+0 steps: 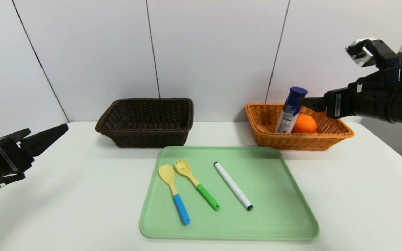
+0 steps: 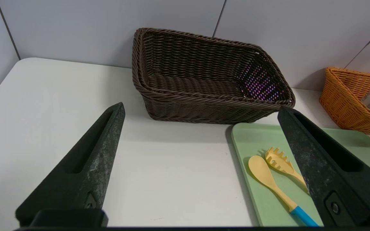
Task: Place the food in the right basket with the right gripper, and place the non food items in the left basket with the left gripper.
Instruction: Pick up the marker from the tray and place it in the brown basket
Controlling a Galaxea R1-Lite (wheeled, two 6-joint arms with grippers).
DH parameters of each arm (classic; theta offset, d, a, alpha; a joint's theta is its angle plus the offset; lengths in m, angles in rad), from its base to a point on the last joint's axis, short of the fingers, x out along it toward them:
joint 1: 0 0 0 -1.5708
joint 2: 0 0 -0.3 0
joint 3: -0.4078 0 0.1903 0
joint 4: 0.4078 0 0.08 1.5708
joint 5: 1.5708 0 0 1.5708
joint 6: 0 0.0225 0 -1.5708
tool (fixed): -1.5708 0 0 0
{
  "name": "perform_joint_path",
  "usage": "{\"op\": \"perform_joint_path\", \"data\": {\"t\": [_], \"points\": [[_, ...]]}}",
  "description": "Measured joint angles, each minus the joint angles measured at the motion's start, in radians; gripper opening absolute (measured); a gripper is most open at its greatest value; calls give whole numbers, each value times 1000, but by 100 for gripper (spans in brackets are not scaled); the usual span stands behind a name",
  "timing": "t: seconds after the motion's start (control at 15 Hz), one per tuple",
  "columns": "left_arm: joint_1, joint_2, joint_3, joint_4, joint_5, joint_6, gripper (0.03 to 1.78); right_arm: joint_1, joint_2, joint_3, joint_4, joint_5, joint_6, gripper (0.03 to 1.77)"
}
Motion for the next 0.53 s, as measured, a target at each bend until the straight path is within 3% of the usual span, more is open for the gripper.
{"op": "perform_joint_path", "data": {"t": [0.27,0.53], "points": [[-1,-17,16,6,-6,5,169,226,-47,-179,366,0,40,169],[-1,-23,20,4,-7,16,169,426,78,-374,689,12,162,169]]}}
